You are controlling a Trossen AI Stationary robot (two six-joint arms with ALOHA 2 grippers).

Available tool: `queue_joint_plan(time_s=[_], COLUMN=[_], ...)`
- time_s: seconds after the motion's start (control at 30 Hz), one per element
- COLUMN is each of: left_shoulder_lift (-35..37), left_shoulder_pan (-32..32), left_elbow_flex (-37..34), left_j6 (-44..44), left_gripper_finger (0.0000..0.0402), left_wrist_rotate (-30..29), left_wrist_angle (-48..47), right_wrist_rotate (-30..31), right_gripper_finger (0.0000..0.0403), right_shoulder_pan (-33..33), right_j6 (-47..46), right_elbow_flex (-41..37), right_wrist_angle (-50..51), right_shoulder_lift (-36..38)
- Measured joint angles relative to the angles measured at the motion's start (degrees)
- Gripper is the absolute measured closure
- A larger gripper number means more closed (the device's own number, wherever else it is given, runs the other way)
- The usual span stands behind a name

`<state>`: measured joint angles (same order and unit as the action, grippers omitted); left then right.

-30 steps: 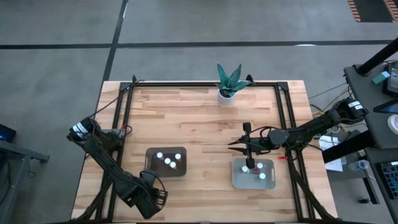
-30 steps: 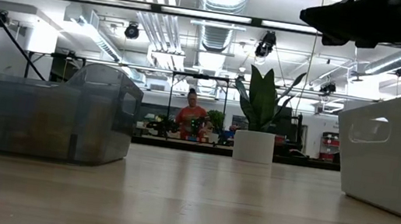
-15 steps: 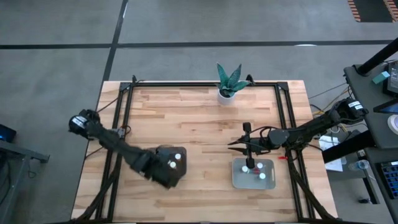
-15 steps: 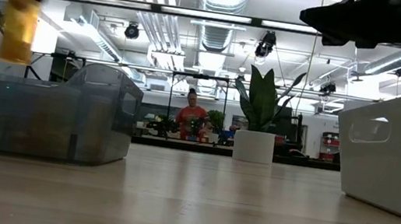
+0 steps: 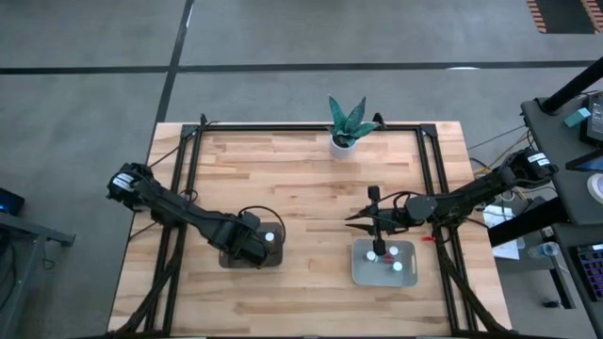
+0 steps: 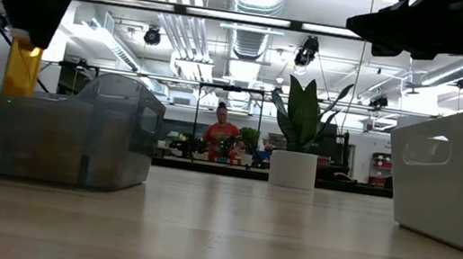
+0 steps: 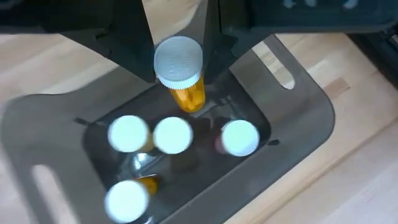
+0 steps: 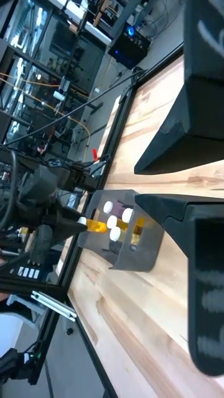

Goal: Pick and place medicine bottles into bin by pill shape (circle, oval)
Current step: Put the orange tablet bottle into the black bin

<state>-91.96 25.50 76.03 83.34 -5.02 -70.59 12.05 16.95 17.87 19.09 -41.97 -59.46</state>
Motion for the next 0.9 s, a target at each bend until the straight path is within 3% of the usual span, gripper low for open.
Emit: queue_joint_plan(time_s=[0.9], left_shoulder_lift=[0.0], left_shoulder_pan=[0.49], left_elbow_flex=[-9.66], left_j6=[0.3], left_gripper_finger=[0.0305], left_wrist_rotate=[1.7], left_wrist_angle=[9.79], right_wrist_rotate=[0.0], right_gripper_finger=[0.0351], right_shoulder_pan=[0.02], right_j6=[0.11], right_elbow_flex=[0.0], right_wrist_angle=[0.13], right_shoulder_lift=[0.0])
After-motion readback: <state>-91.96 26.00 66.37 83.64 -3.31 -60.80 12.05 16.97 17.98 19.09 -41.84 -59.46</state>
